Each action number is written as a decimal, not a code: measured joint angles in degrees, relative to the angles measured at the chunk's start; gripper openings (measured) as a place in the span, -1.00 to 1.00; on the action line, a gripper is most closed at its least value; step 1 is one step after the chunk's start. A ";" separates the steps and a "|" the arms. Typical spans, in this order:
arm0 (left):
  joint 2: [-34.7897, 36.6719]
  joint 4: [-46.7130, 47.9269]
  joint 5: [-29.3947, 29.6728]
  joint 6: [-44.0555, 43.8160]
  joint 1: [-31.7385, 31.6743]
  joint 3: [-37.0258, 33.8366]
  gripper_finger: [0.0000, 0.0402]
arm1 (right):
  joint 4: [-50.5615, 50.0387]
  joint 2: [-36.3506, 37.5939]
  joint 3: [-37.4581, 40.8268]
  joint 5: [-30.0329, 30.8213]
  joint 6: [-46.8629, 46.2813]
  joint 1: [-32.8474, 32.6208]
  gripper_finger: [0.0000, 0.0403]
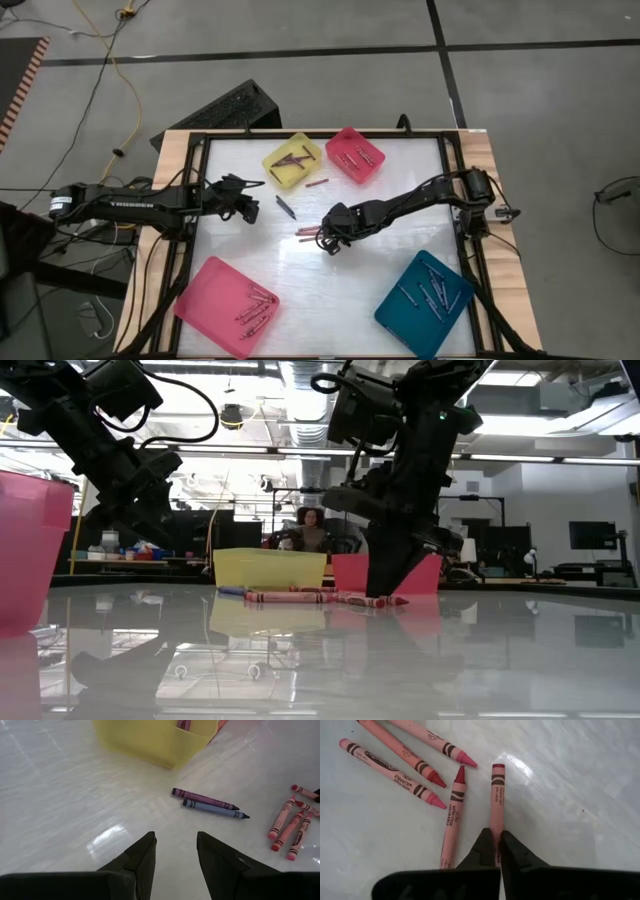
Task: Sort crayons
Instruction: Put the red crayon into the pink bin
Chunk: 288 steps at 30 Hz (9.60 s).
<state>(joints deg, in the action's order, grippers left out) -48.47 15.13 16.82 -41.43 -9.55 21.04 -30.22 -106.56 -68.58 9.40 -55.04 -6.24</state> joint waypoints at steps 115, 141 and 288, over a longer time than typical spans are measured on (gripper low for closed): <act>0.02 1.93 -5.97 4.13 0.05 0.00 -0.34 | 2.24 -31.42 -66.53 -4.11 36.95 -12.55 -0.53; 0.02 1.95 -9.39 3.41 0.05 0.00 -0.34 | -56.50 -23.28 -65.33 11.65 4.07 -7.06 -0.51; 0.03 2.57 -12.41 6.09 0.03 0.00 -0.34 | 26.45 -3.50 -20.61 -6.46 39.58 -9.20 -0.99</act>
<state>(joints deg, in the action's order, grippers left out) -48.44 17.70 4.41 -35.33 -9.52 21.04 -3.77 -110.06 -89.19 2.94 -15.46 -15.44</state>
